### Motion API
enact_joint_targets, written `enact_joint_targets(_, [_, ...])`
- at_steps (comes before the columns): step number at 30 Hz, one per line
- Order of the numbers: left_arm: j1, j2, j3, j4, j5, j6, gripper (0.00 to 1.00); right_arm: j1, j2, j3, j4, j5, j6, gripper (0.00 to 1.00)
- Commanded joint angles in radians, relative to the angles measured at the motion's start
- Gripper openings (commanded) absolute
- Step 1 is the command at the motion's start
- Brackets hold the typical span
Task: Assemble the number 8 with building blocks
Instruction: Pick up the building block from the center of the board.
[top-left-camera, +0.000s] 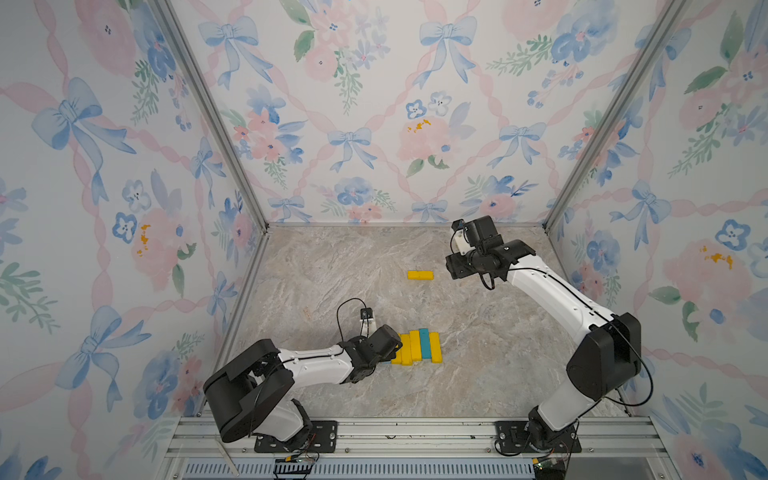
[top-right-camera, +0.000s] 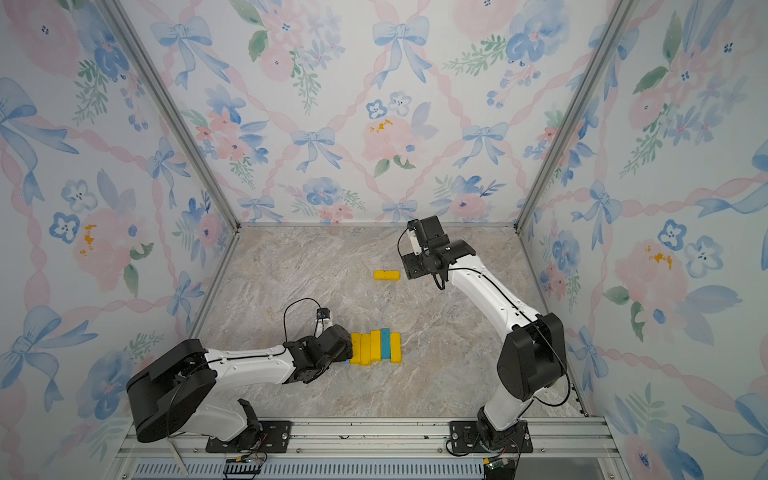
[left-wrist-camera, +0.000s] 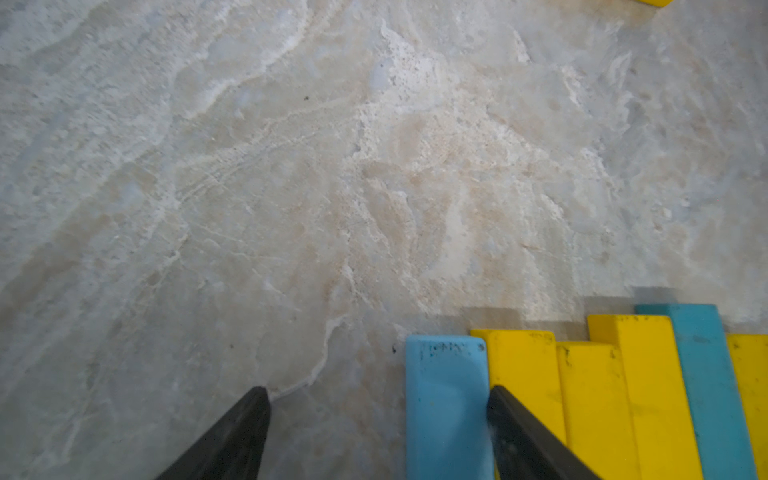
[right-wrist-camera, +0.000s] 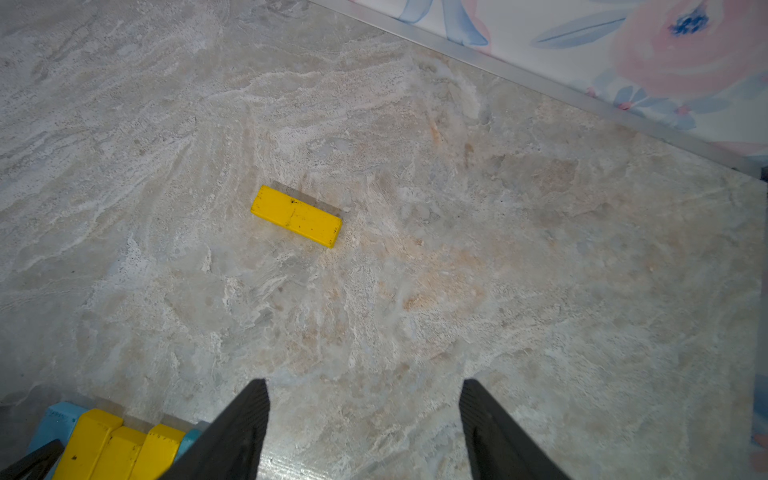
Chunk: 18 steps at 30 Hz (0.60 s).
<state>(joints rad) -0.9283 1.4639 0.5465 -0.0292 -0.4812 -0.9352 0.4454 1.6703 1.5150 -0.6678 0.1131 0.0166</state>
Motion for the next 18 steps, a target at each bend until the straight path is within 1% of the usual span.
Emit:
enact_joint_targets(1, [-0.019,0.076,-0.024,-0.147,0.052,-0.002,0.85,-0.009,-0.010,-0.019,0.007,0.005,0.016,0.73])
enact_joint_targets(7, [-0.030,0.100,-0.023,-0.153,0.051,-0.014,0.86,-0.013,-0.040,-0.029,0.010,0.005,0.025,0.73])
enact_joint_targets(8, [-0.030,0.098,-0.024,-0.152,0.049,-0.014,0.84,-0.014,-0.042,-0.030,0.010,0.005,0.026,0.73])
enact_joint_targets(11, [-0.029,0.096,-0.025,-0.155,0.048,-0.018,0.72,-0.013,-0.049,-0.035,0.009,0.002,0.028,0.73])
enact_joint_targets(14, [-0.031,0.104,-0.021,-0.154,0.058,-0.019,0.69,-0.014,-0.053,-0.038,0.008,0.006,0.026,0.73])
enact_joint_targets(16, [-0.033,0.114,-0.018,-0.153,0.069,-0.015,0.61,-0.014,-0.056,-0.038,0.007,0.011,0.026,0.73])
enact_joint_targets(17, [-0.033,0.121,-0.015,-0.155,0.073,-0.013,0.61,-0.014,-0.057,-0.038,0.007,0.013,0.027,0.73])
enact_joint_targets(18, [-0.033,0.126,-0.017,-0.155,0.078,-0.014,0.56,-0.014,-0.059,-0.039,0.008,0.013,0.027,0.73])
